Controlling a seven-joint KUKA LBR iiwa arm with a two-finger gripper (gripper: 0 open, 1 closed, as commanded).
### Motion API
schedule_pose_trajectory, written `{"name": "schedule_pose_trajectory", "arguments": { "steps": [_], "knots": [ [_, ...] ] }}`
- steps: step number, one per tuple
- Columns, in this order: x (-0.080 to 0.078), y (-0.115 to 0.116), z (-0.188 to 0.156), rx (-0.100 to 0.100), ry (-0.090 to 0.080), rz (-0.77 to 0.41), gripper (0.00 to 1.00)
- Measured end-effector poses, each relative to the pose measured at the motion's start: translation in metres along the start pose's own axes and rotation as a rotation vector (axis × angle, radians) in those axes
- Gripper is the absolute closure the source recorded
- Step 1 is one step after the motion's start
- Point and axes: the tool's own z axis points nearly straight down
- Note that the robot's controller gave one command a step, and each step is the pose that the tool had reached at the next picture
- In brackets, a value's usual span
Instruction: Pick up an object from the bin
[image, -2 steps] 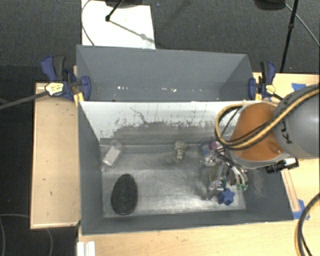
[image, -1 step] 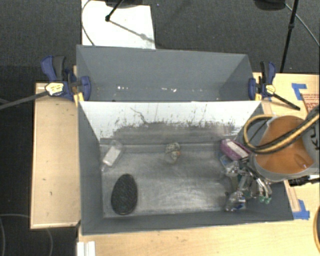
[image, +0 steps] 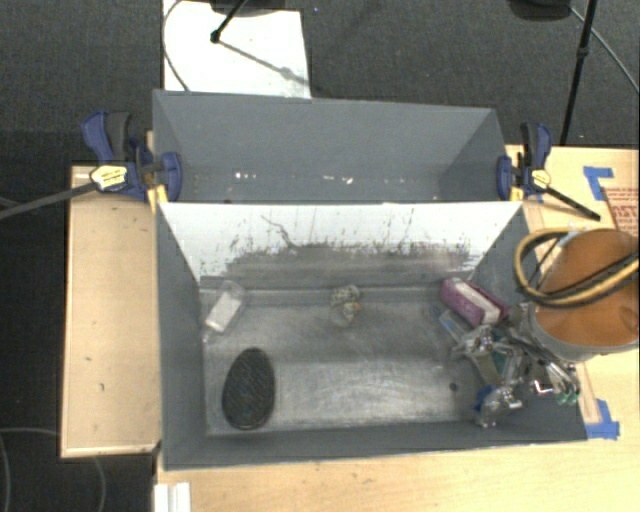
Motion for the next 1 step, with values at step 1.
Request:
{"name": "schedule_pose_trajectory", "arguments": {
  "steps": [1],
  "knots": [
    [-0.017,-0.0117,0.0192,-0.009,0.003,-0.429,0.0]
  ]
}}
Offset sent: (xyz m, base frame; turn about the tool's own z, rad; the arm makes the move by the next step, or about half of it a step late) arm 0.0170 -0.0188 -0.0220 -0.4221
